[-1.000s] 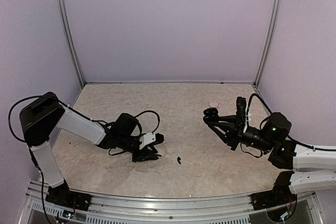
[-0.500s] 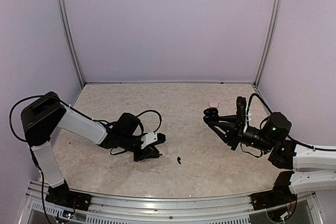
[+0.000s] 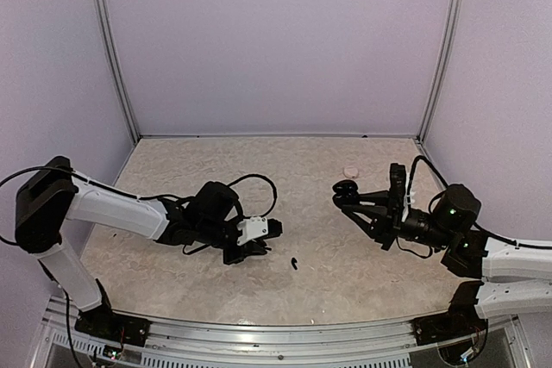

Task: Insert the wireless bluetooth earbuds into the charging case
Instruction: Pick up the right earbud from the center of the board, then insert the right earbud into the right side groove of the charging case.

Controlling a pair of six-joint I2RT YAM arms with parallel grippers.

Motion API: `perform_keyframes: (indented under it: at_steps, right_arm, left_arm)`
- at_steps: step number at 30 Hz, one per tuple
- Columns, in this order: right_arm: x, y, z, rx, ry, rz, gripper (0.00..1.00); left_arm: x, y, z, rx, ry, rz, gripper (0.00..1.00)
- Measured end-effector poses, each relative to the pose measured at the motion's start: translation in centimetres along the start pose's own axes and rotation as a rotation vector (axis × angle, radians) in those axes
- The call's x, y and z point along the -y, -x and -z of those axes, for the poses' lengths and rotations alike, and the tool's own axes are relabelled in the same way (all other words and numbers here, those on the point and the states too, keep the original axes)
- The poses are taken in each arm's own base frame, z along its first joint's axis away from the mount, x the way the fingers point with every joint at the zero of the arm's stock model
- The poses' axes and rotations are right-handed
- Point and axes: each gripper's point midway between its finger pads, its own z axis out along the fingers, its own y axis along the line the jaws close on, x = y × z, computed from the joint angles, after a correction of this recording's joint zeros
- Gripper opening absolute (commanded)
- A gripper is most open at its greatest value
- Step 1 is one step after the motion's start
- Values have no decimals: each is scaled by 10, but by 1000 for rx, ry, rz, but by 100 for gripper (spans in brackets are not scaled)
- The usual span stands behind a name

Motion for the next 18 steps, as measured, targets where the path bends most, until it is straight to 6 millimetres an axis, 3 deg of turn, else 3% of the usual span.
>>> perform_keyframes:
  at_steps: [6, 9, 18]
  right_arm:
    - [-17, 2, 2, 10, 95, 136, 0]
    - [-24, 3, 4, 15, 134, 188, 0]
    - [-39, 27, 3, 40, 215, 397, 0]
  left_arm:
    - [-8, 77, 51, 95, 145, -157, 11]
    - [0, 102, 71, 120, 187, -219, 11]
    - [9, 119, 113, 124, 271, -305, 12]
